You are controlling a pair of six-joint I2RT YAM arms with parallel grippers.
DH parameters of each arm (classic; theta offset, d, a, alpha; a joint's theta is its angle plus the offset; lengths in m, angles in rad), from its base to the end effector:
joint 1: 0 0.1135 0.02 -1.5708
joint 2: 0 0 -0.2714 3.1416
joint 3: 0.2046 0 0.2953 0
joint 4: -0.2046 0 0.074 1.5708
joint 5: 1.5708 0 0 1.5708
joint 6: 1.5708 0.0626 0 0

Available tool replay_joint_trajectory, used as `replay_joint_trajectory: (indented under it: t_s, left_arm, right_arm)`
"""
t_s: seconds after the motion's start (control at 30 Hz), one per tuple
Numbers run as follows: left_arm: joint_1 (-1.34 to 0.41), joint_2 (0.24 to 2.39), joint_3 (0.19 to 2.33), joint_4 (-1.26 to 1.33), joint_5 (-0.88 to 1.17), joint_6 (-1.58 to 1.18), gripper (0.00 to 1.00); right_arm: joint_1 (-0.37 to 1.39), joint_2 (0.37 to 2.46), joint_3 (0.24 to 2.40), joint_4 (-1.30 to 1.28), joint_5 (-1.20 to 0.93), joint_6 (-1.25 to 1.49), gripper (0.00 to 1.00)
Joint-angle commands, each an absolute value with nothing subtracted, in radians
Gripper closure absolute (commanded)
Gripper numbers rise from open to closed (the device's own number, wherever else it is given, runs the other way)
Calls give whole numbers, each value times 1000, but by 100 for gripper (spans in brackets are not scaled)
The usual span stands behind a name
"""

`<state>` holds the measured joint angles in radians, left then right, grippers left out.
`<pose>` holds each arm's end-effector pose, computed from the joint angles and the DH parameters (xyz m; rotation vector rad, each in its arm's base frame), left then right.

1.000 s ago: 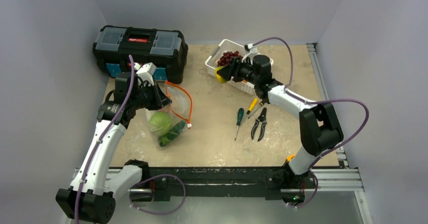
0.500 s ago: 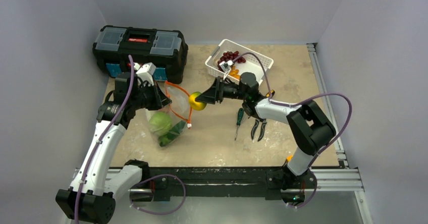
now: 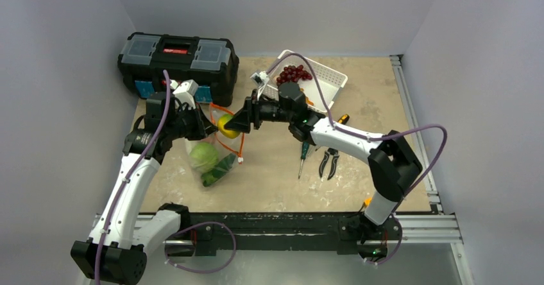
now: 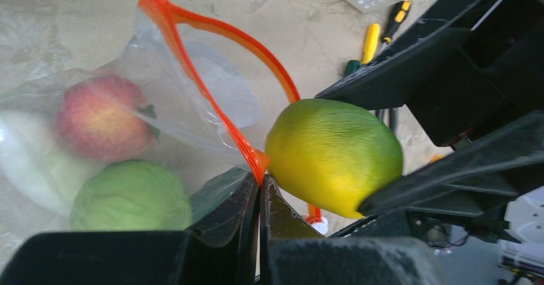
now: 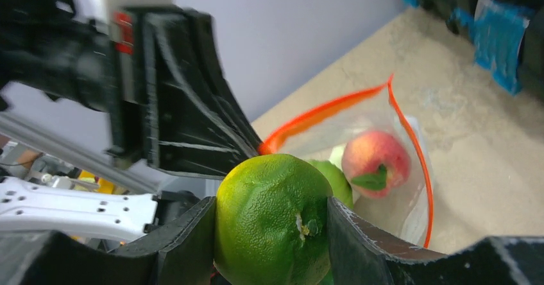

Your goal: Place the food in the zip-top bag and seal the zipper

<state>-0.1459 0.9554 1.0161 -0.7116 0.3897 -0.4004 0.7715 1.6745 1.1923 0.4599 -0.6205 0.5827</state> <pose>0.2471 -0.0603 0.3326 -0.0674 2.2625 -0.7292 0.3022 0.3447 0.2997 -0.7058 1.6777 1.4981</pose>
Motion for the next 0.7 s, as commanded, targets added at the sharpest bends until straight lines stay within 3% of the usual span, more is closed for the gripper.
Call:
replay_joint_trajectory:
  t_s: [0.0,0.3,0.47,0.67]
  left_arm:
    - [-144,945,1009,-675,393,-388,100]
    - [-144,946,1011,-675,398,-388,100]
    - [-144,946,1011,-675,400,-390,100]
    - [-144,946,1011,-675,399,-388,100]
  right_arm:
    - [797,1741,1277,350,-561,516,69]
    - [831,1766,1318,271,-519,452,26]
    - [832,1755,1322,247,-502,433,18]
    - [833,1707,1305,183,-446,382,18]
